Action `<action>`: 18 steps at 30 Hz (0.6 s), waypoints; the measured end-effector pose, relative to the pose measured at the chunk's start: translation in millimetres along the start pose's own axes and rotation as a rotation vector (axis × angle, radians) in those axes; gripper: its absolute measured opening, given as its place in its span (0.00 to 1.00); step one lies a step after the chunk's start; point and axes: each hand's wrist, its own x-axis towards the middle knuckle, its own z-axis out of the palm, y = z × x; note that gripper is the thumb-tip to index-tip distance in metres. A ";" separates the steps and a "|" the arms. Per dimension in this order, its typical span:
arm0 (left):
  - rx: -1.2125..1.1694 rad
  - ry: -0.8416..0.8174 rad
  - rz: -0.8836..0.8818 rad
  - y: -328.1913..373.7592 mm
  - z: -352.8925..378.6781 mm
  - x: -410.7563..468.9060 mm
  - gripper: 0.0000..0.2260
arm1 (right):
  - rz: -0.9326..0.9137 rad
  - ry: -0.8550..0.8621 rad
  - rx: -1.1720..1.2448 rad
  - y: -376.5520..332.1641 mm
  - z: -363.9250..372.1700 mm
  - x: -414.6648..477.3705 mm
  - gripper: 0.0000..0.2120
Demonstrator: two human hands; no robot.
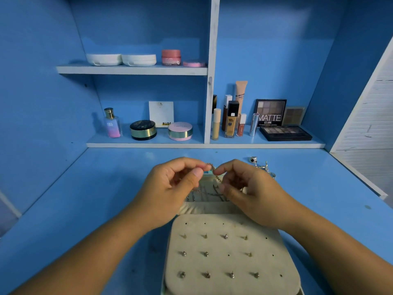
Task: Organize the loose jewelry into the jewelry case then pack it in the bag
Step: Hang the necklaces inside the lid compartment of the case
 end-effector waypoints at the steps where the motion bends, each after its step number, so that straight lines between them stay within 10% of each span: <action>1: 0.161 0.013 0.127 -1.5 0.1 -0.5 0.06 | -0.029 -0.028 -0.037 -0.9 0.5 -1.1 0.09; 18: 0.556 0.147 0.565 4.3 2.3 -1.8 0.07 | 0.011 -0.100 0.361 -8.0 -4.9 0.0 0.10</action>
